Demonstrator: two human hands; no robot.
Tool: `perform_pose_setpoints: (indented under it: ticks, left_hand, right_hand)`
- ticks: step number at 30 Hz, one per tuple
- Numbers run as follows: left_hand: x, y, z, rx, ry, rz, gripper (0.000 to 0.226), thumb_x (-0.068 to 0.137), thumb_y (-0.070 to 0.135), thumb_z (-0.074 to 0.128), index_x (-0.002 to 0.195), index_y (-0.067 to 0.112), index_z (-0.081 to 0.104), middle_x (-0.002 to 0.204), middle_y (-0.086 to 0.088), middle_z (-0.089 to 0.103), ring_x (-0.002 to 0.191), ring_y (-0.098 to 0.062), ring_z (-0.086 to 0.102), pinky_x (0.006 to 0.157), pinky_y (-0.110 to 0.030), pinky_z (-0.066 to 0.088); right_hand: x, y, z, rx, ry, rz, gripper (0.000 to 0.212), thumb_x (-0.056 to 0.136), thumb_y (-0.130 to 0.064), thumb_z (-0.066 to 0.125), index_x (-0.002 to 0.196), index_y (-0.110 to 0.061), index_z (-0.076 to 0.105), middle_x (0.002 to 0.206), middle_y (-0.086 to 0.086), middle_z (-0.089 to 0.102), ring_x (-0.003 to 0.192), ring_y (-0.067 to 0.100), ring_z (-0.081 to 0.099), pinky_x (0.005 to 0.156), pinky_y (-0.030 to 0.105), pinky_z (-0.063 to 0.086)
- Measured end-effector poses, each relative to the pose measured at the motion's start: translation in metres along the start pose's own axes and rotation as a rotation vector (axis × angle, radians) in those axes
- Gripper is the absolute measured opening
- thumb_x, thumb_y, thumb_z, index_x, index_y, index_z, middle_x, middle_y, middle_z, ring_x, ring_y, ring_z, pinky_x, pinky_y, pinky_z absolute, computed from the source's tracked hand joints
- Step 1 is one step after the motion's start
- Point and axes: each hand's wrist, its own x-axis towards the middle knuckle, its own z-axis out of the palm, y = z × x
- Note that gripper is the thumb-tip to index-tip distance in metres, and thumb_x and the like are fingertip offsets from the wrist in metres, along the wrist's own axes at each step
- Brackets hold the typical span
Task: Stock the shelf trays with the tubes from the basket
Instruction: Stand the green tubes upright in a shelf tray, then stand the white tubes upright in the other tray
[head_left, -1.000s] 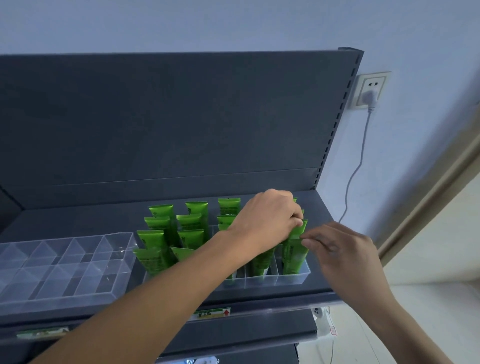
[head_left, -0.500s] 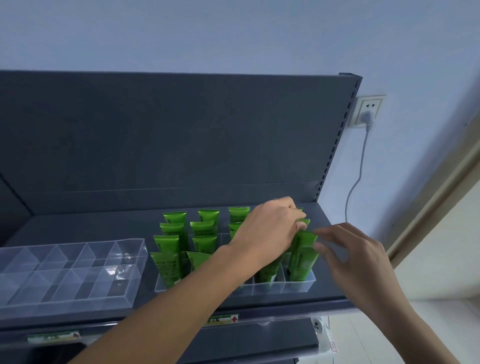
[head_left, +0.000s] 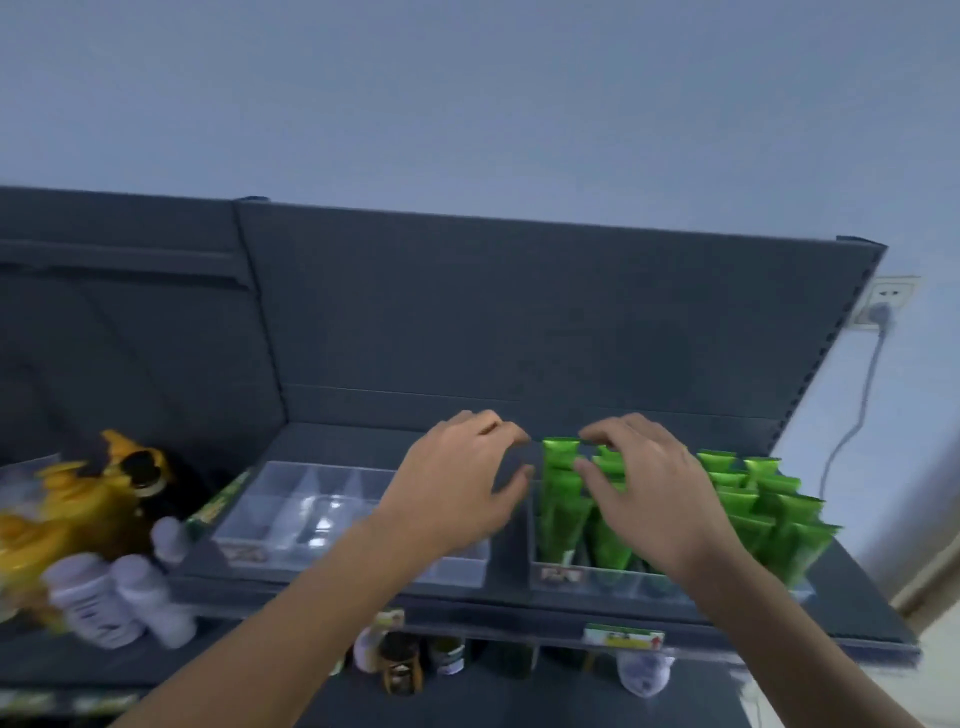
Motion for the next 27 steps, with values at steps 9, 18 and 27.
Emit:
perform_pose_setpoints:
  ticks: [9,18,27]
  left_hand:
    - [-0.168,-0.196,-0.114,0.106,-0.015,-0.025,0.043,0.09,0.056,0.048,0.118,0.028,0.063,0.106,0.01,0.066,0.099,-0.017,0.061,0.084,-0.038,0.051]
    - [-0.341,-0.346,-0.121,-0.001,-0.201,-0.171,0.039,0.09,0.049,0.049,0.113,0.022,0.067,0.102,0.003,0.069,0.094,-0.022,0.065,0.071,-0.04,0.053]
    - [-0.526,-0.44,0.034,-0.178,-0.485,-0.525,0.019,0.091,0.024,0.059,0.108,0.02,0.068,0.102,0.004,0.069,0.087,-0.017,0.067,0.074,-0.034,0.055]
  right_hand:
    - [-0.016,-0.237,0.111,0.103,0.0,-0.077,0.036,0.088,-0.044,0.062,0.118,-0.025,0.059,0.108,-0.009,0.059,0.103,0.014,0.058,0.085,0.035,0.051]
    - [-0.089,-0.402,0.241,0.268,-0.133,-0.061,0.048,0.083,-0.039,0.07,0.126,-0.025,0.053,0.112,-0.005,0.058,0.099,0.014,0.059,0.078,0.037,0.053]
    - [-0.199,-0.444,0.446,0.284,-0.4,-0.021,0.04,0.085,-0.032,0.069,0.123,-0.022,0.058,0.108,-0.002,0.061,0.094,0.016,0.063,0.07,0.036,0.055]
